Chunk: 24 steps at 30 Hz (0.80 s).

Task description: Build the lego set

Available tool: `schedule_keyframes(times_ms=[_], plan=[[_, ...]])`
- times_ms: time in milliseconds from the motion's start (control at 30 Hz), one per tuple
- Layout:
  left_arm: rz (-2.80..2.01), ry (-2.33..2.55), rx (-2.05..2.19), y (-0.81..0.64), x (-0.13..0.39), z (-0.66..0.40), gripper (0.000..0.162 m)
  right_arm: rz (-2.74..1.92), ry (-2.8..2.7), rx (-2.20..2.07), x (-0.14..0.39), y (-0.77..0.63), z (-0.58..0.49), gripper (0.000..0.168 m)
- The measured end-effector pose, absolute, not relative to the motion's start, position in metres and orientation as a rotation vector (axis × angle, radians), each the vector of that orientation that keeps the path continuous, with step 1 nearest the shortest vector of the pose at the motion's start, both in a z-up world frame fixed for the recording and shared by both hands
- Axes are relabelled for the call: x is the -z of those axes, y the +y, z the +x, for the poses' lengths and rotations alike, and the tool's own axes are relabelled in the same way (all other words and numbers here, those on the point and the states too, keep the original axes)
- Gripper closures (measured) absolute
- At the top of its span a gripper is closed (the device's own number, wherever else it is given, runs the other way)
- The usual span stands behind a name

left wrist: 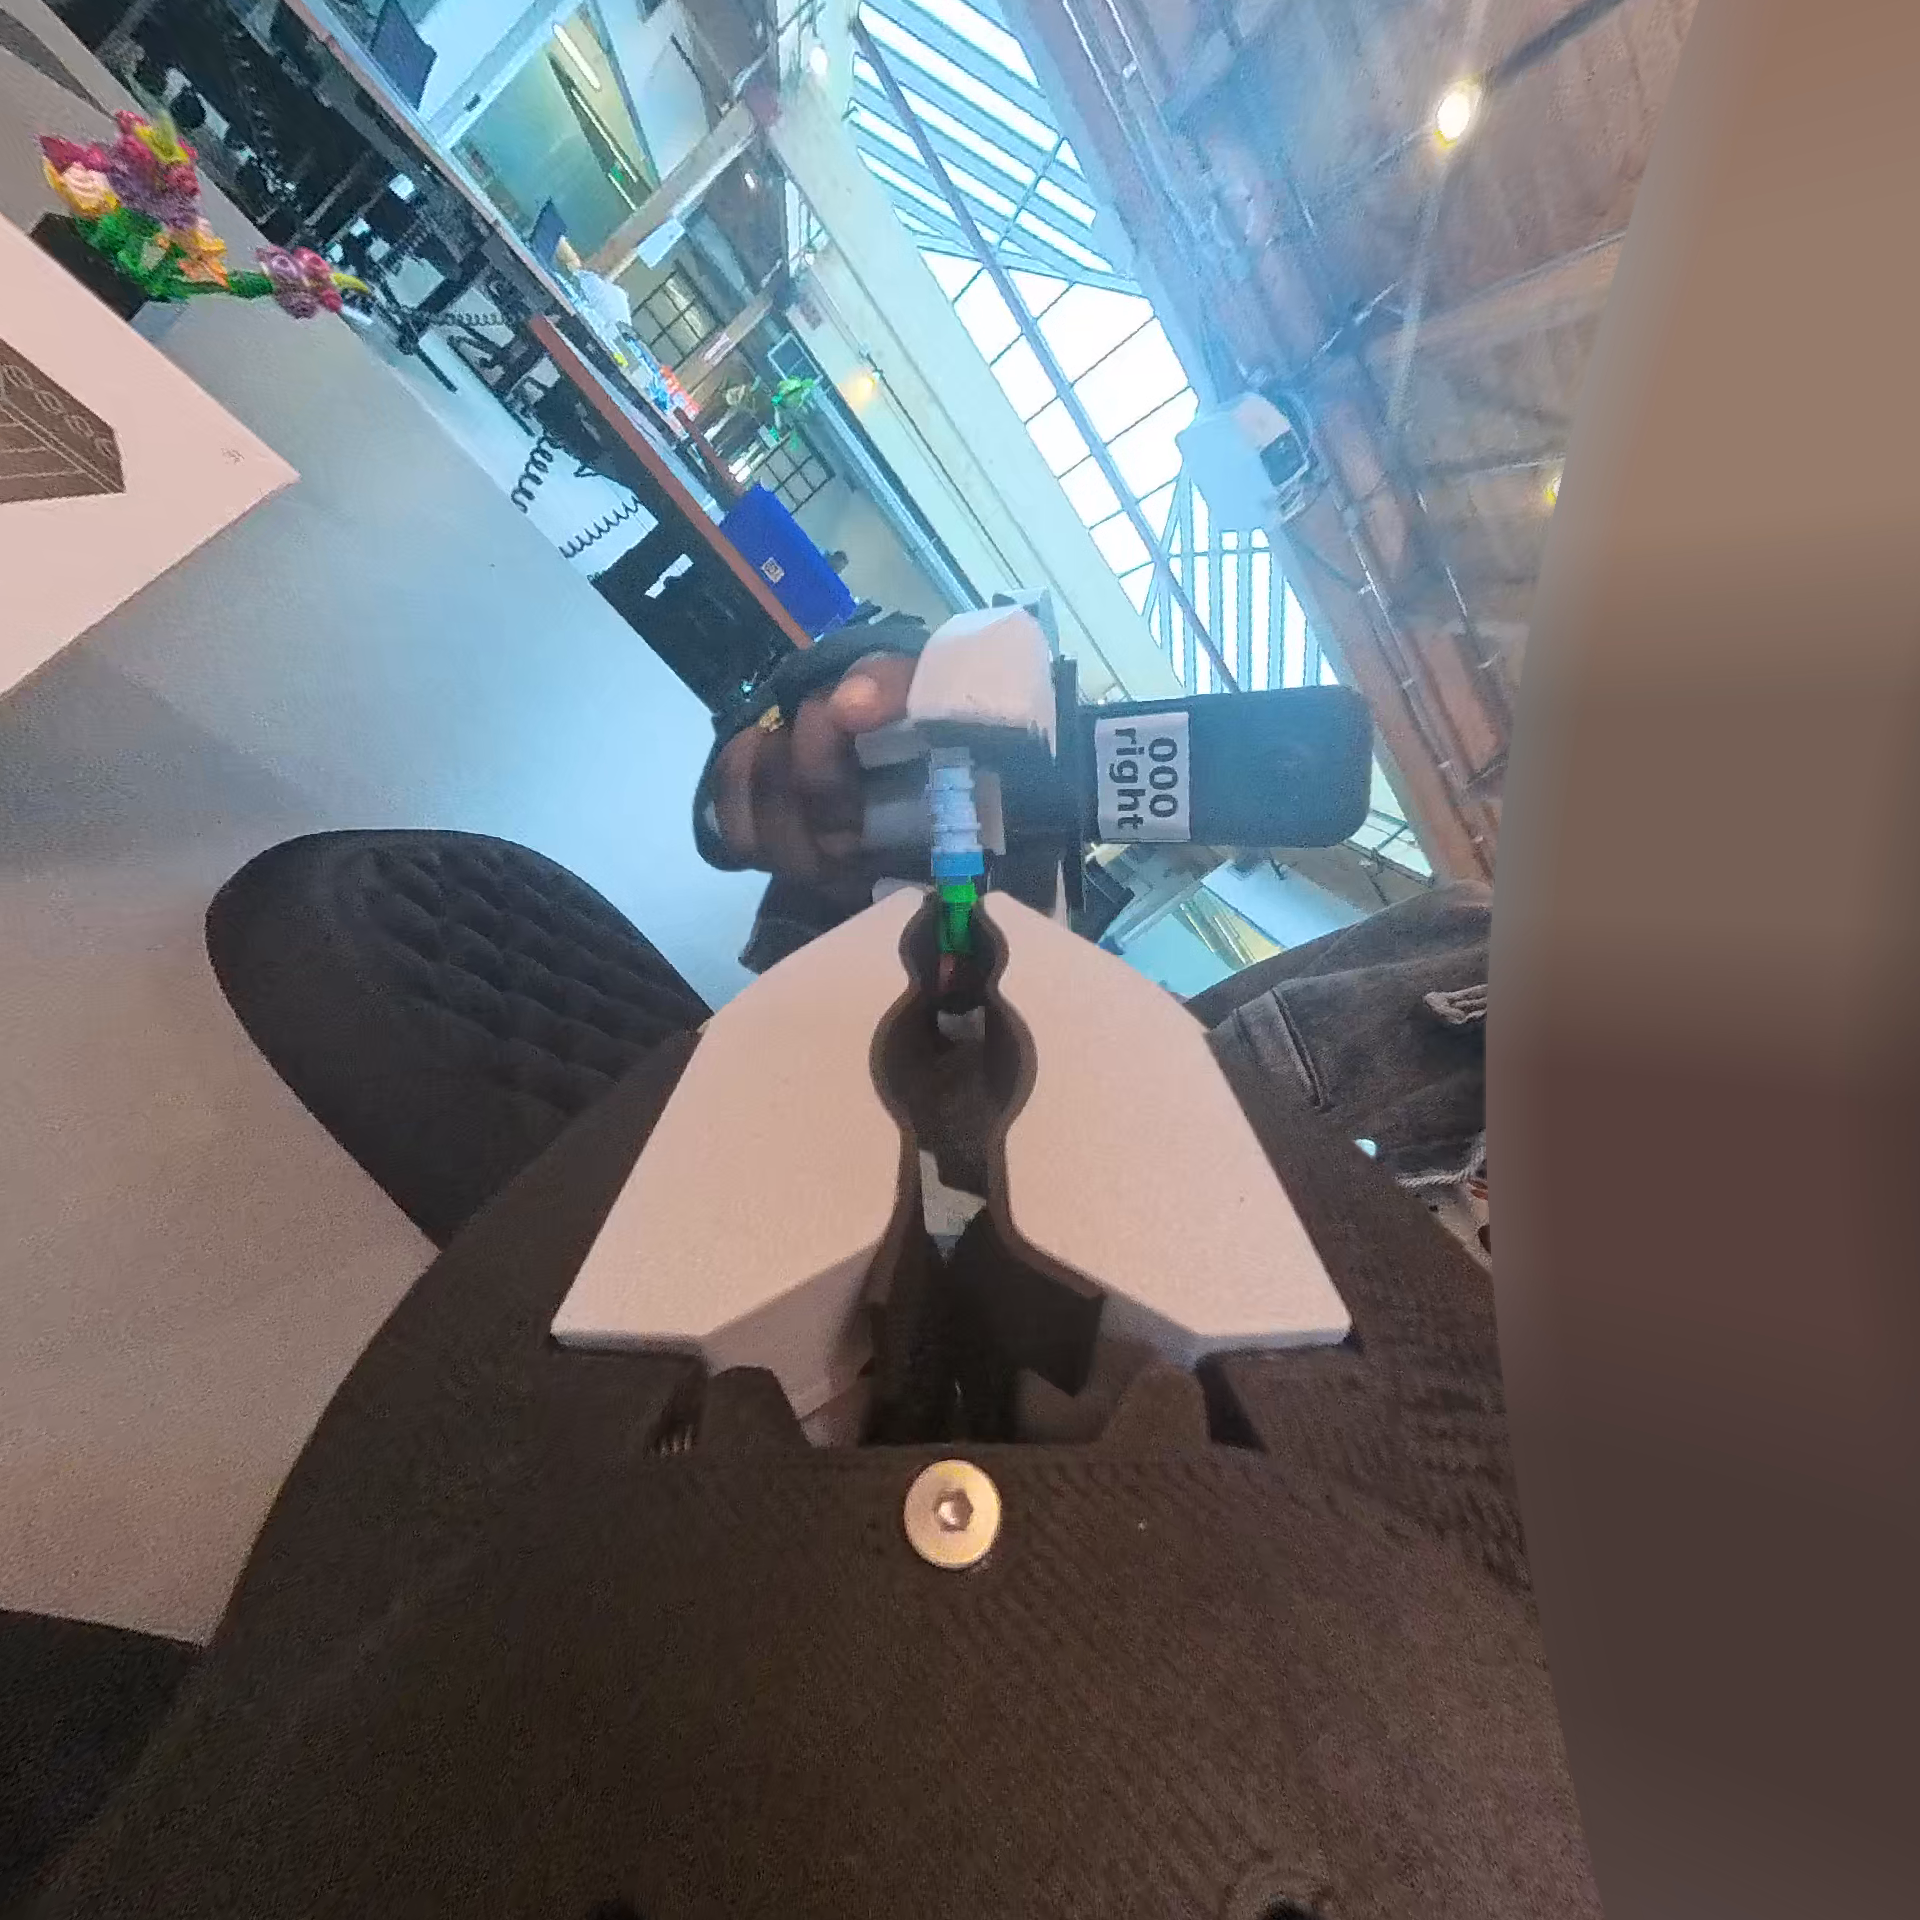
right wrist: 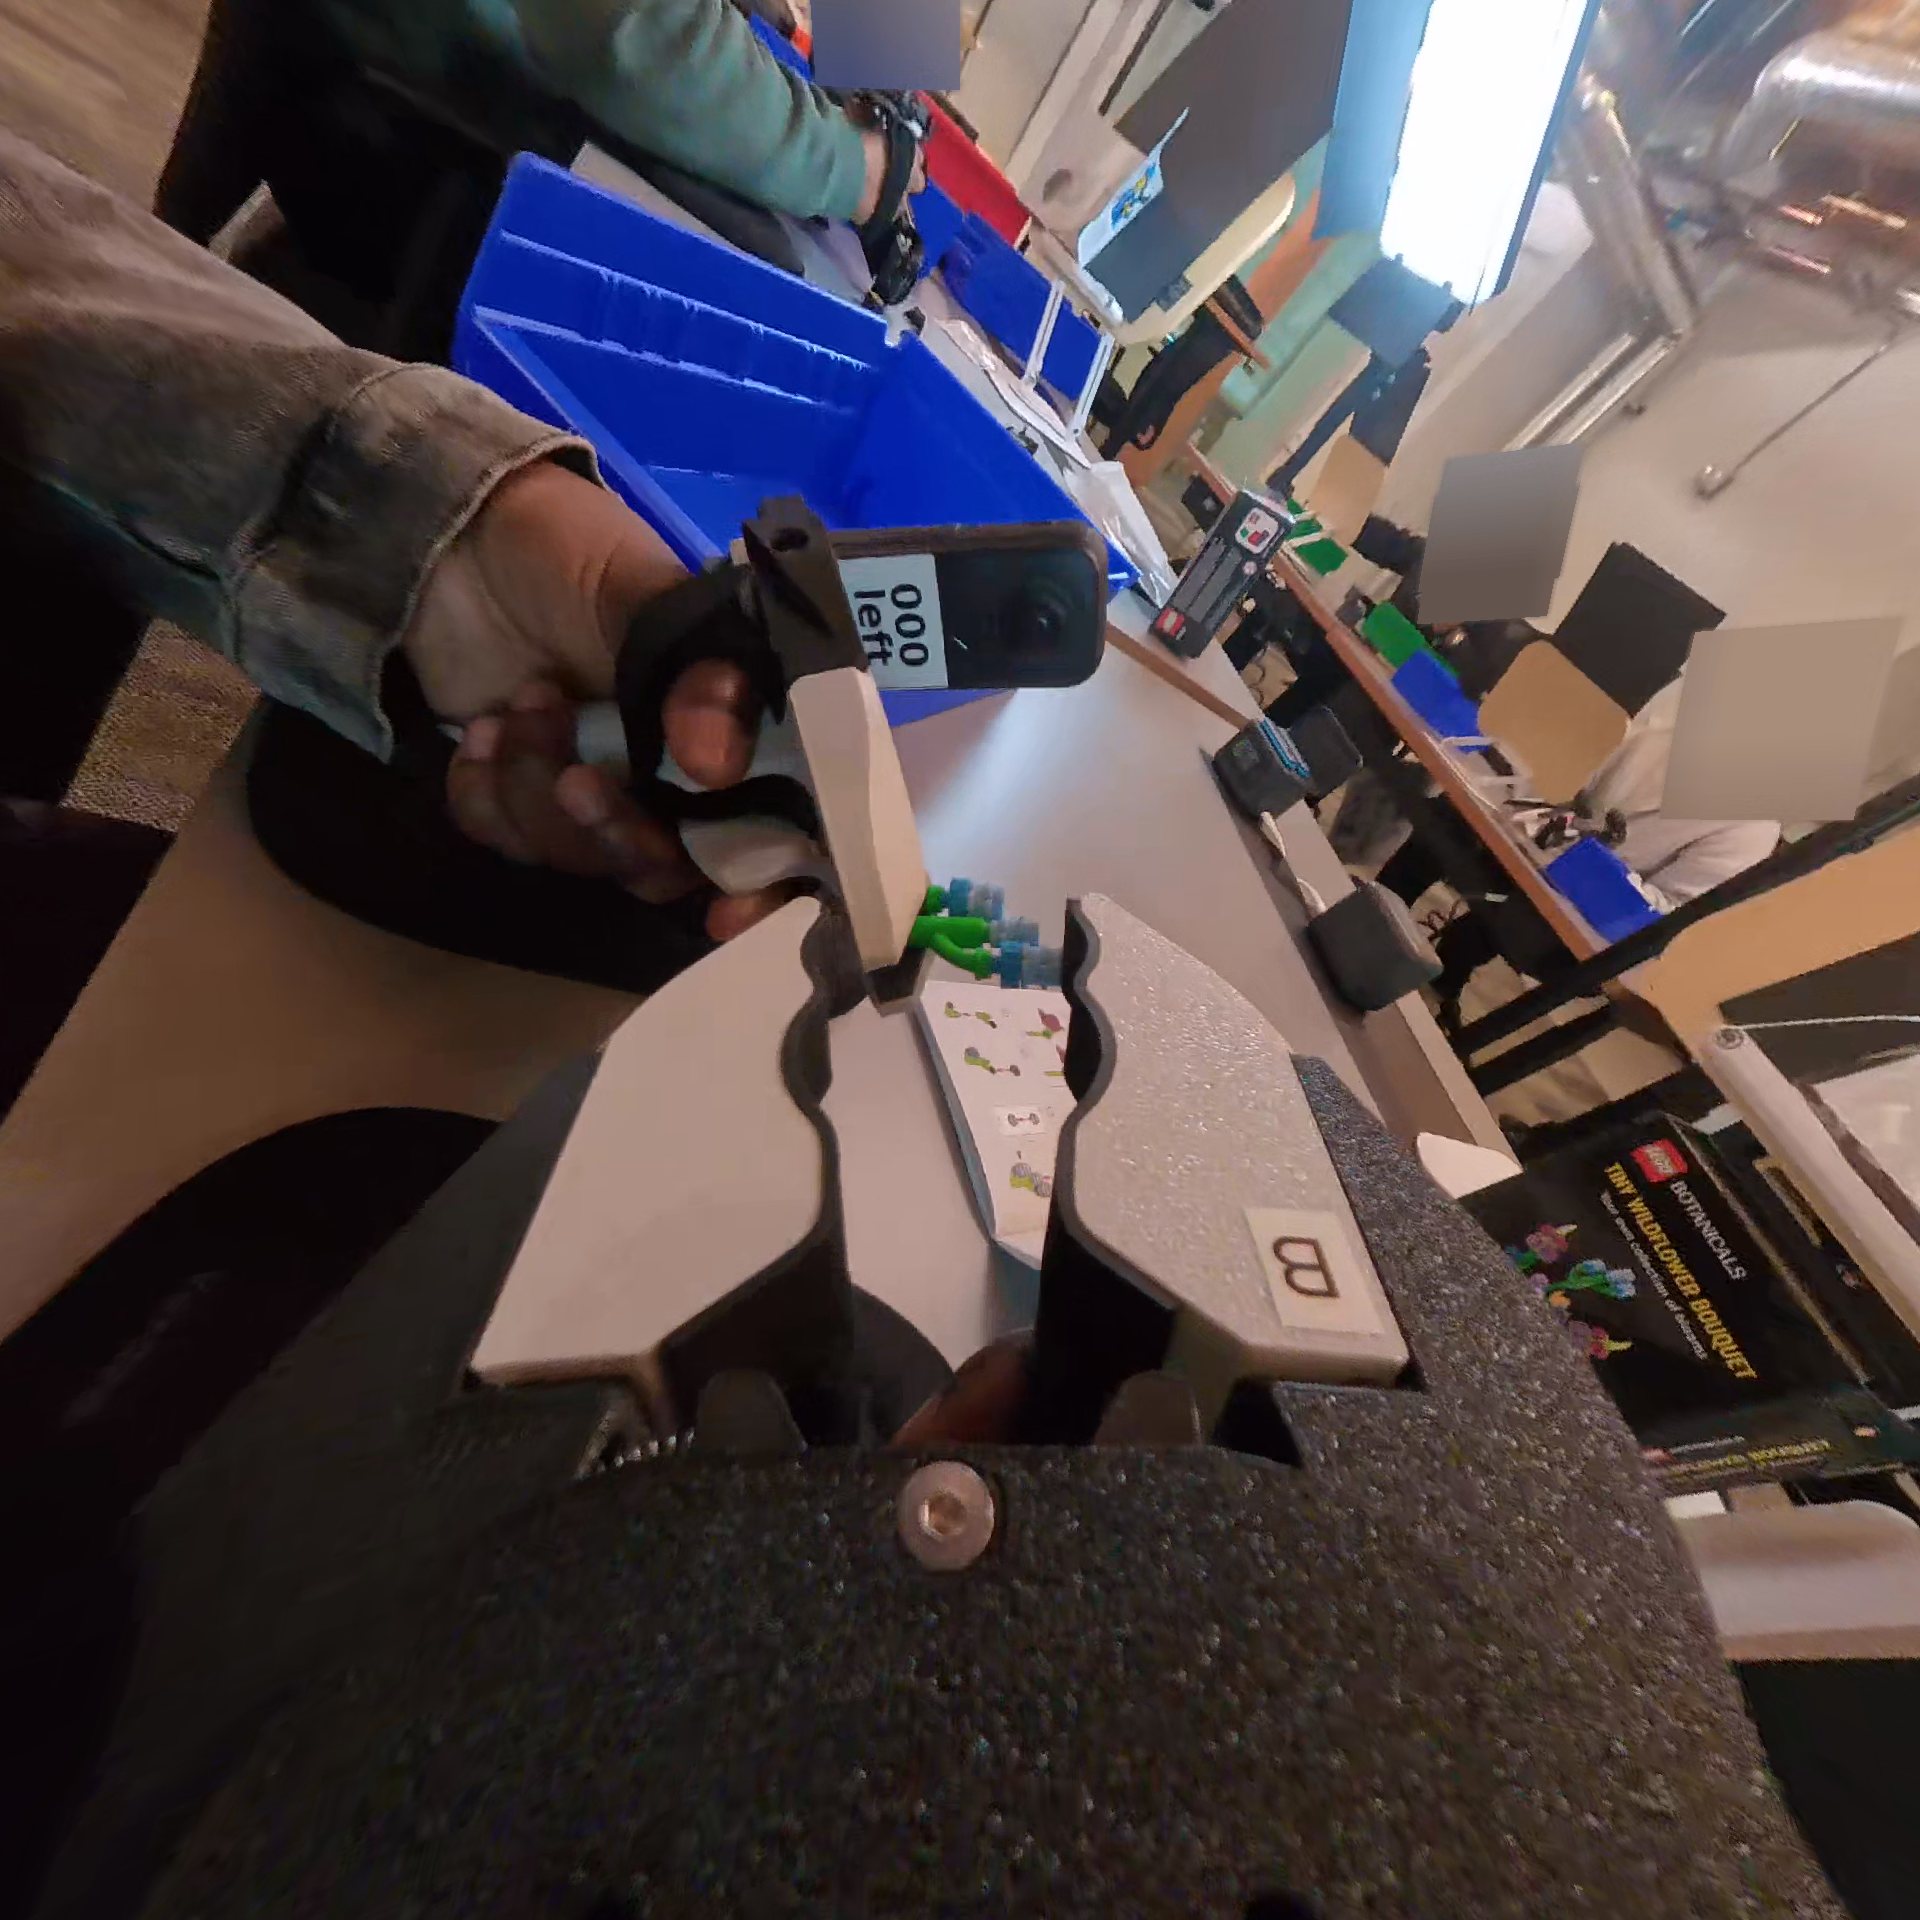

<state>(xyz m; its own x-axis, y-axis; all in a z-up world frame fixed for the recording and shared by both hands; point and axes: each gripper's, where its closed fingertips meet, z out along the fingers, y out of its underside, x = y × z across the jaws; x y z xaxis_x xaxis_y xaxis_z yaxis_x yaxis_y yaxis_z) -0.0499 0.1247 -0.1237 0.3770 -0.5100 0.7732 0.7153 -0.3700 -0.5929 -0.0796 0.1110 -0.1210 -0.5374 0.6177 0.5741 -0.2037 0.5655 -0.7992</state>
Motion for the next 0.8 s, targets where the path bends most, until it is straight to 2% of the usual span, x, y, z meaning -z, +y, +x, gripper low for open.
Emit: schedule_keyframes(times_ms=[800], plan=[[-1.318,-0.303,1.209,0.126,0.116,-0.07,0.156,-0.433,-1.793,-1.077,0.116,0.114,-0.094,0.132]])
